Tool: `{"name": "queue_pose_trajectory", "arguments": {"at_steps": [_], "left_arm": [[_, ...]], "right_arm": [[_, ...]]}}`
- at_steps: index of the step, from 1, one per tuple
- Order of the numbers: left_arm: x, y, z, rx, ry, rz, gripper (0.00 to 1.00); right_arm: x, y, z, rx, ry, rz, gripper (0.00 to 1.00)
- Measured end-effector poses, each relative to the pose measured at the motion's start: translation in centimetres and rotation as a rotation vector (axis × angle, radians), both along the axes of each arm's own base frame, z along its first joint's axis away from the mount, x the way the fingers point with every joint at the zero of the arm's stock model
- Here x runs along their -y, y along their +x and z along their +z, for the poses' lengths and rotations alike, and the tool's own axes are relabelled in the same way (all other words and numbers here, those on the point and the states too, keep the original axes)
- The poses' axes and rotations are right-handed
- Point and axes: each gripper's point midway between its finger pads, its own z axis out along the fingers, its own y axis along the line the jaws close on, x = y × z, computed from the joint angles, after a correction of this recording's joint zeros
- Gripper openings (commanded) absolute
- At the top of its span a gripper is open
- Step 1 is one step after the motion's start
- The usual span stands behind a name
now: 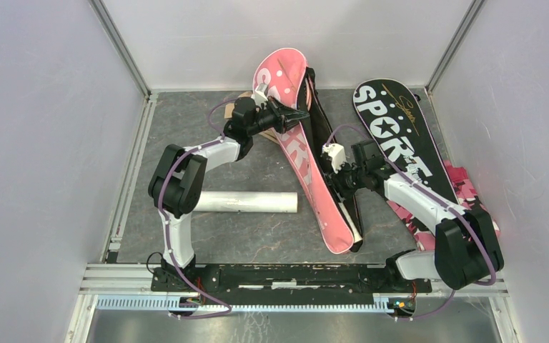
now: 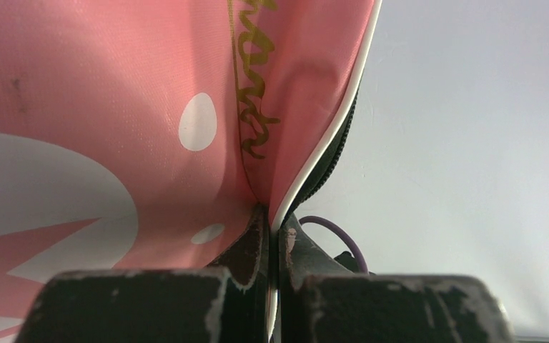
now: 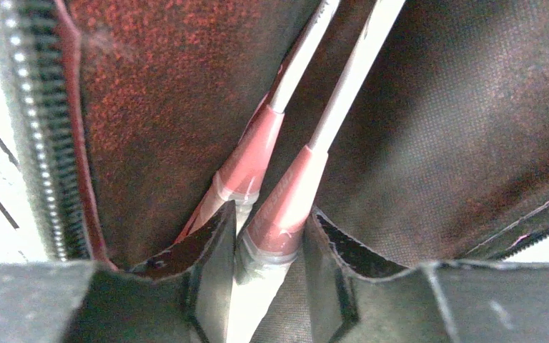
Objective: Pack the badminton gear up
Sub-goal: Place the racket in the racket bag, then adjust the racket bag at the center of the board.
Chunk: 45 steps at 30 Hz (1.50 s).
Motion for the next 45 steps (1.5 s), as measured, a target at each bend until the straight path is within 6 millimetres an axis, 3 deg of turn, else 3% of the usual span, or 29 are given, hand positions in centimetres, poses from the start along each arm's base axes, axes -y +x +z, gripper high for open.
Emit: {"name": "queue_pose_trajectory", "arguments": {"at_steps": [8,18,24,32,37,45], "left_arm": [[-0.3,0.3,-0.7,-0.012,0.006,-0.004,0.02],[-0.6,0.3,-0.9,-0.019,0.01,-0.011,0.02],[-0.7,0.3,-0.9,-0.019,0.01,-0.011,0.02],[-0.7,0.3,-1.0,-0.01,0.015,-0.015,0.02],[-0.7,0.3,-1.0,0.003,0.022,-0.016,0.02],[-0.7,0.2,-0.7,0.011,0.025,-0.016,0.02]], "right_arm": [[-0.5,0.1,0.4,0.056,0.004,0.074,0.67],[0.4,-0.3,2.2,0.137,-0.036,0.141,0.81],[1.9,1.0,4.7,0.229,-0.075,0.103,0.84],[5.7,4.7,7.1,0.329,-0.171,-0.095,0.85],[7.3,6.7,6.3,0.308,-0.196,-0.188,0.84],[6.7,8.9,3.2,0.217,-0.158,-0.185,0.75]]}}
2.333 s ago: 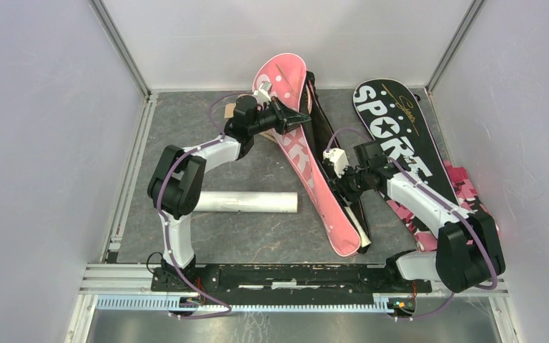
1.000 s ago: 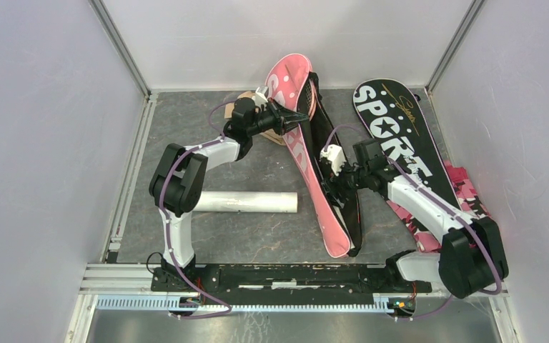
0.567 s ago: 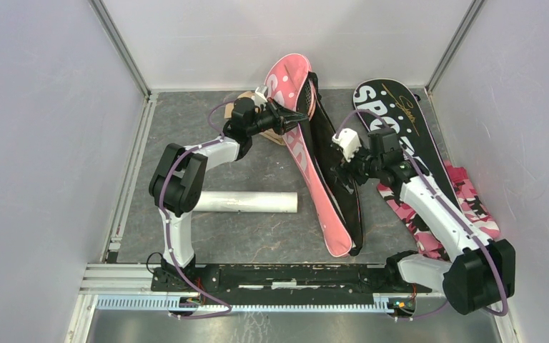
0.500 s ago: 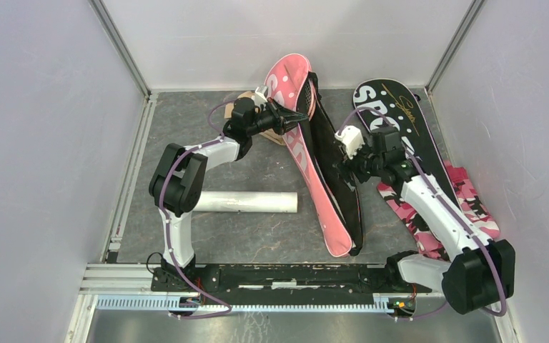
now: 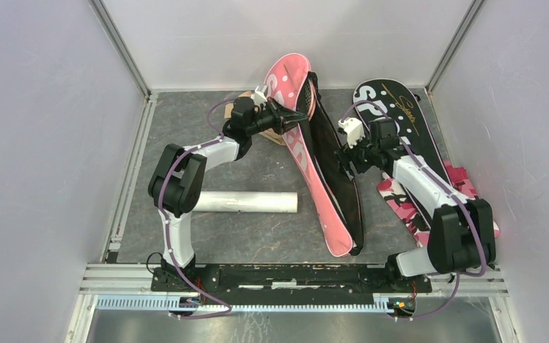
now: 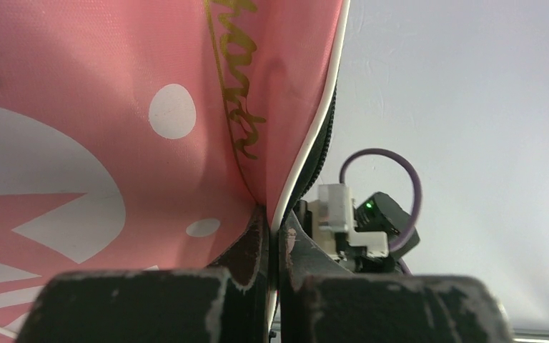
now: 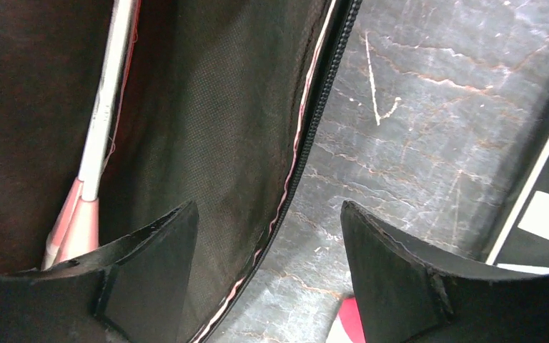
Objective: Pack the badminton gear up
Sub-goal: Adjust the racket bag at the center of the board.
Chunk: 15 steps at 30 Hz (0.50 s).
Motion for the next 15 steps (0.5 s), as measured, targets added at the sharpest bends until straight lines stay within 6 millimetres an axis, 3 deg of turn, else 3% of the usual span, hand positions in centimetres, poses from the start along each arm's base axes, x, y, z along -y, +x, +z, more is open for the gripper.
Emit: {"name": "queue_pose_trajectory", "arguments": {"at_steps": [2,6,10,12,15], "left_arm": [[0.0,0.0,0.0,0.002,0.0,0.0,0.02],[0.0,0.0,-0.1,0.01,0.013,-0.001,0.02],[-0.2,-0.2,-0.6,0.027,0.05,-0.001,0.02],[-0.3,-0.2,-0.8,0.035,0.084,0.004,0.03],[-0.5,0.1,-1.0,0.06,0.141,0.015,0.16]], "right_arm": [[-0.1,0.1,-0.9,-0.029,0.017,0.007,0.67],[-0.8,-0.1,-2.4,-0.091,0.064,0.041,0.31],[-1.9,0.0,-2.0,-0.106,0.113,0.093,0.06],[-2.5,-0.1,-1.1,-0.108,0.145,0.121,0.01],[-3.4,-0.1,0.2,-0.105,0.189,0.159,0.0]]}}
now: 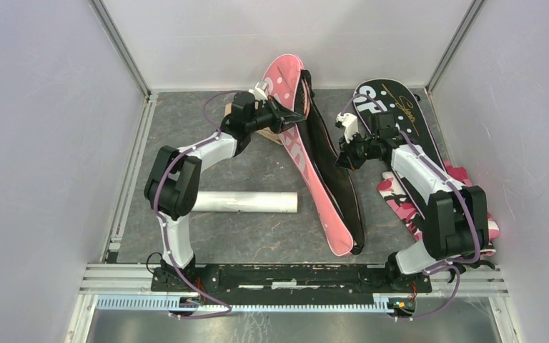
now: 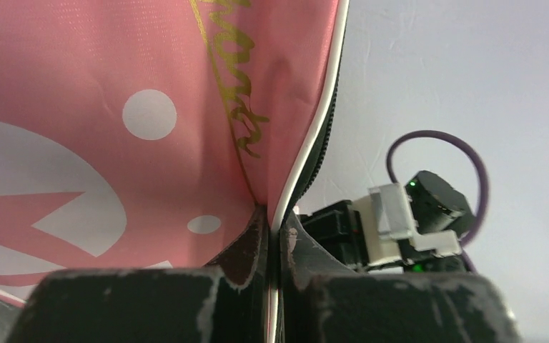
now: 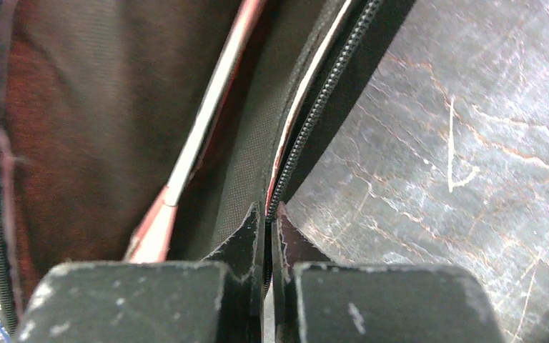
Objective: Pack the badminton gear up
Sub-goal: Adjust the racket bag at the center of the board.
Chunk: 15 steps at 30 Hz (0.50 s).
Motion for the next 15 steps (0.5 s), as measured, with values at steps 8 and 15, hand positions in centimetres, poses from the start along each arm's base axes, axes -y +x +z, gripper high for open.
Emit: {"name": "queue_pose_trajectory", "arguments": {"at_steps": [8,15], "left_arm": [[2.1,-0.6,1.0,0.099,0.12,-0.048,0.48],[4.1,-1.3,3.9,0.264,0.163,-0.11,0.65]], "right_arm": [[-1.5,-1.4,1.6,-0.025,0.083,0.085,0.0],[-1.2,-2.2,2.4,-0.023,0.041,0.178,0.0]]}}
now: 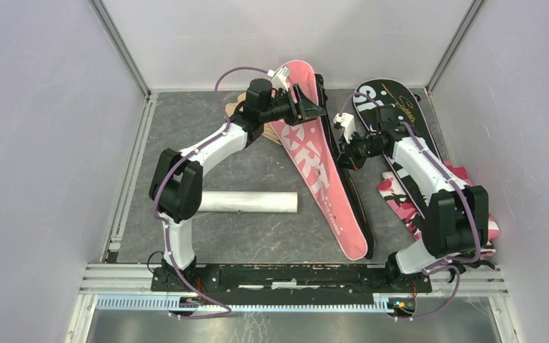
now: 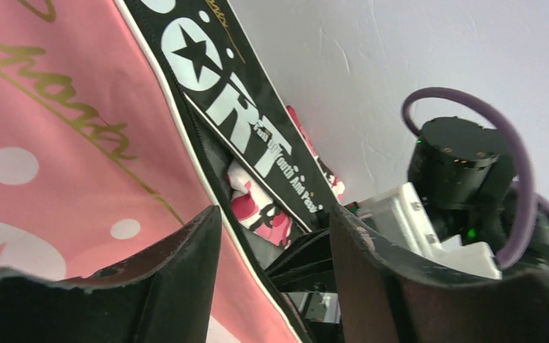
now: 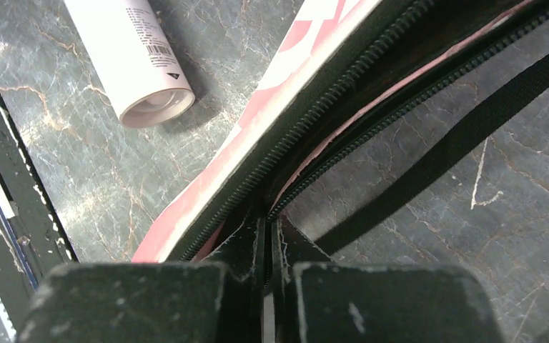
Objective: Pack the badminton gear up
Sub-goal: Adjust the racket bag at the center of the board.
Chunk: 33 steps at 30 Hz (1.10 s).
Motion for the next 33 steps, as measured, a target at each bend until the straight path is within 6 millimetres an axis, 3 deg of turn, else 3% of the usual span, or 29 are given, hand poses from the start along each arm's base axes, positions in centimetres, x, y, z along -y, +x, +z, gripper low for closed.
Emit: {"name": "queue_pose_trajectory", "arguments": {"at_steps": [9,16,22,33], "left_arm": [[-1.5,0.0,-2.5,0.142,0.172,-0.043,0.7],[-3.3,-1.4,0.0,0.415,0.295,-0.133,0.7],[-5.0,-2.6,1.8,0.767,0.443,-0.254,0.7],[-6.3,-3.7,0.2,1.142,0.684,-0.484,0.73]], "right_arm": [[1.3,-0.5,0.9,0.056,-0.071,0.116,0.0],[2.0,-0.7,0.7,0.059,-0.102,0.202,0.0],[2.3,-1.5,0.5,0.051,-0.116,0.262,0.0],[2.5,-2.5,1.0,0.053,-0.125,0.325,0.0]]}}
